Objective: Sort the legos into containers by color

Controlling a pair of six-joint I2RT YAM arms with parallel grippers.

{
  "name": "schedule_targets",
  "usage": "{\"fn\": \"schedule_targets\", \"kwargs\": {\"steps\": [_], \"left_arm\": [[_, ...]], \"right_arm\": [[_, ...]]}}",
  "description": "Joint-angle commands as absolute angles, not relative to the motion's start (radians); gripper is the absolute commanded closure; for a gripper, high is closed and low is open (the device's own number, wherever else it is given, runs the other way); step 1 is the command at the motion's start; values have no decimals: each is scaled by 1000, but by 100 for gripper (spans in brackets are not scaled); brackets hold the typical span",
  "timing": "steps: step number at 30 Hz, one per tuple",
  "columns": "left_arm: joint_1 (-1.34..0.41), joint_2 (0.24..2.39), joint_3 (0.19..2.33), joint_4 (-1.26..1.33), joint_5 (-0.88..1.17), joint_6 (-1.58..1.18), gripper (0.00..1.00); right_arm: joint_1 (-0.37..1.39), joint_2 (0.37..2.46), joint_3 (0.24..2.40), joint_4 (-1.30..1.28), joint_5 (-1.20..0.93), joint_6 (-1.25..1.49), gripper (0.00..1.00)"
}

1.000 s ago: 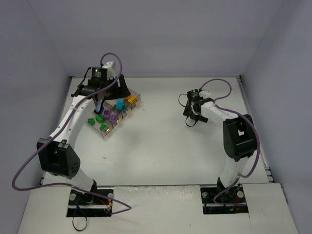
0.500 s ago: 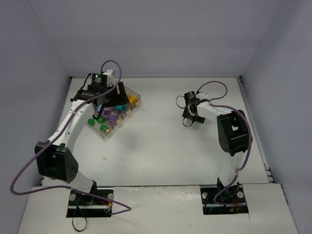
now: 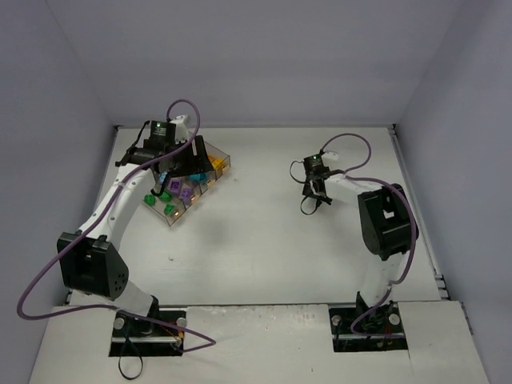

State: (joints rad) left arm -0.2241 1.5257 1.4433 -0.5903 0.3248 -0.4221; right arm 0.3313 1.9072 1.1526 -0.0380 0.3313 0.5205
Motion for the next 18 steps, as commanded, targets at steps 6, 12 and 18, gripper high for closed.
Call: {"fn": "schedule_targets", "kwargs": {"steps": [6,12,18], "left_arm": [[-236,1500,1512,-598,526,-420,36],[-268,1534,1519,-592,798,-453,36],[-295,1554,1526,-623,848,-457,29]], "right_arm": [[579,1544,962,293,142,65,100],[614,1368,861,456,-248,-40,100],[647,1333,899,448,-350,-63,100]]}}
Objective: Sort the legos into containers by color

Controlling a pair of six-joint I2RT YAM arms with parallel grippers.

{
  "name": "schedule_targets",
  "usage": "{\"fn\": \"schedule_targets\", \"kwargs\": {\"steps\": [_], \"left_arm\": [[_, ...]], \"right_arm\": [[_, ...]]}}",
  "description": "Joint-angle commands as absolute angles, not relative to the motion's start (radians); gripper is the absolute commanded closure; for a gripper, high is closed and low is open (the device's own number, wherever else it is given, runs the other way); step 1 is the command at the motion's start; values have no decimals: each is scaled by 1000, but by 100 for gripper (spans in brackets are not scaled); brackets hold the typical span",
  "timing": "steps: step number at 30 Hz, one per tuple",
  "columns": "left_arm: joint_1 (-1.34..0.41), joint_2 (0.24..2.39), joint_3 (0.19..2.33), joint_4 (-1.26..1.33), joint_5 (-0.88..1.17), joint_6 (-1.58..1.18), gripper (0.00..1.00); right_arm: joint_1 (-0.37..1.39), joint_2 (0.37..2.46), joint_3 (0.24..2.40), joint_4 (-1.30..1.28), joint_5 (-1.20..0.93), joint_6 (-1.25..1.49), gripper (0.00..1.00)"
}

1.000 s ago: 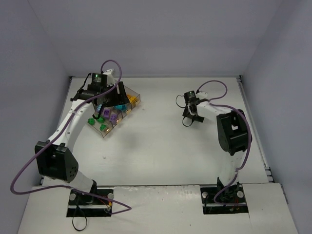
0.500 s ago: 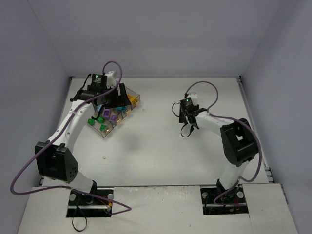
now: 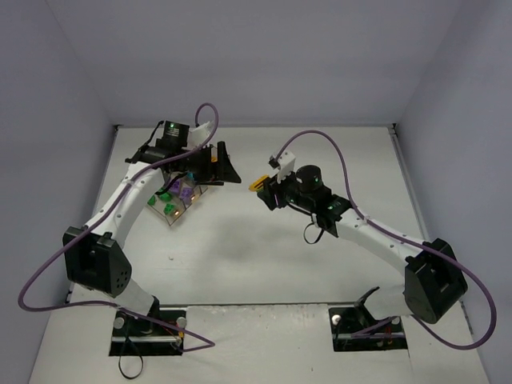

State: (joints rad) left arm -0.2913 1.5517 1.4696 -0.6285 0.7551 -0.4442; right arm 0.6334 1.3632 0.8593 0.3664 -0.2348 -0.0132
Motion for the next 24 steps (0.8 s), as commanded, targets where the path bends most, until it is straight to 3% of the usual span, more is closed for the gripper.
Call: {"fn": "schedule_targets", "kwargs": {"steps": [1,15,22,24], "left_arm": [[-296,1563,1526,-621,867,-466,29],[-390,1611,1511,-581,893,-534,31],[-402,1620,1509,-577,891,-552,46],[-403,1623,1506,-568,891,-557,56]], "right_arm": [[653,1332,905,440,-362,-67,100],[698,1339,923,425,-376,-81,100],[710,1336,916,429,-367,-84,100],[718,1335,916,430,-364,-86,100]]}}
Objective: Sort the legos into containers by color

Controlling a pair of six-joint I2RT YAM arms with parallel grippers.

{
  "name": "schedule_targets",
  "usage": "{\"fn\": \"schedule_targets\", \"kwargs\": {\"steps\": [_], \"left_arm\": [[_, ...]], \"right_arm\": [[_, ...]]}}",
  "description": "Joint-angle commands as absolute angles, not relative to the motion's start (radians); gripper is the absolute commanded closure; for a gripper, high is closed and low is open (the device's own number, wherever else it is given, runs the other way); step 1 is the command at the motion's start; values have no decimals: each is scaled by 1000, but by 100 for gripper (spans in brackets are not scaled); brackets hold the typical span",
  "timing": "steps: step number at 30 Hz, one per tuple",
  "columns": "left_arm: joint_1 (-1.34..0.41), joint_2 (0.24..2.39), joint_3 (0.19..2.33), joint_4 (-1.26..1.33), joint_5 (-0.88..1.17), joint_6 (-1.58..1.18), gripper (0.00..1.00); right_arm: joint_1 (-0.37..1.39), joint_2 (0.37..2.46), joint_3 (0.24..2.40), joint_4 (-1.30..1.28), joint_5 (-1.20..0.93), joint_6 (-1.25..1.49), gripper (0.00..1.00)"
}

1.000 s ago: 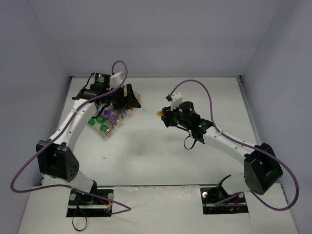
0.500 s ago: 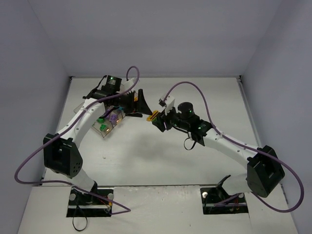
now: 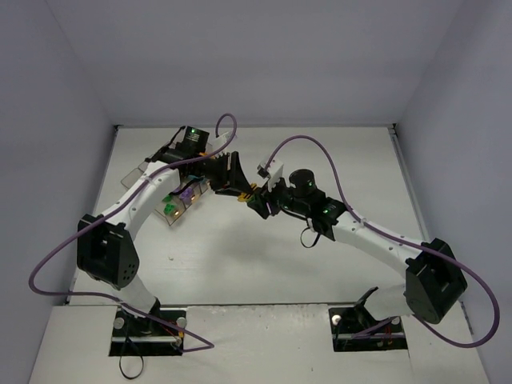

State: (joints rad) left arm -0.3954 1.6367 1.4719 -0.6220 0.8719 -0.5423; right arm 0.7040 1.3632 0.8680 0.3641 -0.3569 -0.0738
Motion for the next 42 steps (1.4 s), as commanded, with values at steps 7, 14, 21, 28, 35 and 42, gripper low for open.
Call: {"fn": "schedule_targets", "kwargs": {"steps": [7,14,21,28,35,42], "left_arm": [[-396,1620,1506,-538,897,-584,100],[-301,1623,1545,-563,956,-574,100],[-163,1657,1647,-635,942,-531,100],[-101,1790,1827,-672,662,-495,100],[-80,1974,1969,-591,310,-581,99],[-48,2094,2054,-502,140,-655,99]], "right_arm": [[719,1335,891,434,-353,-94,100],[719,1316,825,436,-319,-103,100],[718,1304,782,431,-291,-106,100],[716,1286,769,410,-258,-95,100],[712,1244,750,379,-232,-66,100],[712,1195,729,348,-196,-40,100]]}}
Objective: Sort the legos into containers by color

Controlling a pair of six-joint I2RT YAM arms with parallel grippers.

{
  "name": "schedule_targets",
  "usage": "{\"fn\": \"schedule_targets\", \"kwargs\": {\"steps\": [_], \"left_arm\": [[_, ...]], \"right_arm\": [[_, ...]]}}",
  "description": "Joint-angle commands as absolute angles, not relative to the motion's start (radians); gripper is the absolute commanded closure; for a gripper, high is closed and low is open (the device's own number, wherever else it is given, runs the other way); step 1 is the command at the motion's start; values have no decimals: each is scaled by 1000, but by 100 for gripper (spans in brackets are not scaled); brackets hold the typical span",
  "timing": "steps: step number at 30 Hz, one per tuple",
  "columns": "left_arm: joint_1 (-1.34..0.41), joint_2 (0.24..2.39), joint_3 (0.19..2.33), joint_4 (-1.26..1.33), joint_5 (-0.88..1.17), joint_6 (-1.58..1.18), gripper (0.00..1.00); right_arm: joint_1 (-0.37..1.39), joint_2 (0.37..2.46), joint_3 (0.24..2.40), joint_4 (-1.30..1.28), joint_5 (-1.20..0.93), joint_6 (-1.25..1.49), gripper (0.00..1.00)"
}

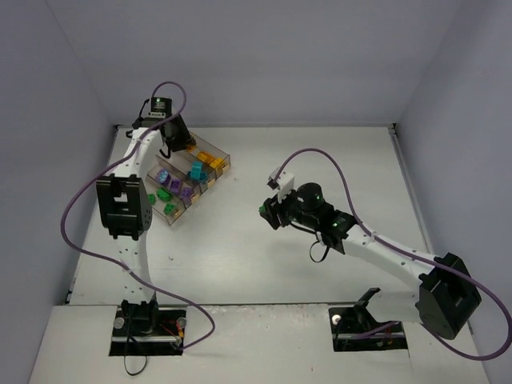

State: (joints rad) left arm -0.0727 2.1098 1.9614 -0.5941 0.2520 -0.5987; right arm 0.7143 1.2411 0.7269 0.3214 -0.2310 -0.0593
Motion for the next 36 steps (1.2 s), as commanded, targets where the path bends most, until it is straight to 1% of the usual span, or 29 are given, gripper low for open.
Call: {"fn": "schedule_targets", "kwargs": {"steps": [1,2,9,11,12,14,15,19,21,22,25,26,29,33,36], "left_arm": [[-41,2109,2066,-494,144,-660,99],[-40,2138,2088,-474,149,-660,96],[-38,2235,2172,-419,176,-649,91],[-38,2261,2186,-423,178,-650,88],[-37,2269,2194,-428,178,-652,82],[-35,2286,2206,-440,172,-650,79],[-34,2286,2203,-442,170,-652,74],[-28,2266,2168,-428,172,-664,70],[-26,2258,2160,-425,179,-666,66],[-26,2252,2158,-425,183,-666,61],[-26,2246,2152,-425,210,-663,51],[-26,2243,2151,-428,216,-663,49],[-26,2234,2143,-426,232,-658,45],[-26,2183,2096,-430,273,-667,45],[-35,2055,2005,-399,385,-660,45]], "right_arm": [[712,1192,727,345,-195,-35,100],[712,1186,724,336,-192,-31,100],[712,1169,726,307,-189,-8,100],[712,1170,727,298,-190,-5,100],[712,1169,730,296,-192,-2,100],[713,1167,732,293,-190,0,100],[713,1167,735,291,-189,0,100],[713,1169,739,290,-189,0,100],[713,1173,739,290,-192,0,100],[713,1175,739,291,-195,0,100],[713,1170,744,291,-202,0,100],[713,1167,744,291,-202,0,100],[715,1161,747,291,-204,0,100],[715,1141,749,293,-213,-3,99],[715,1117,750,298,-209,-21,99]]}}
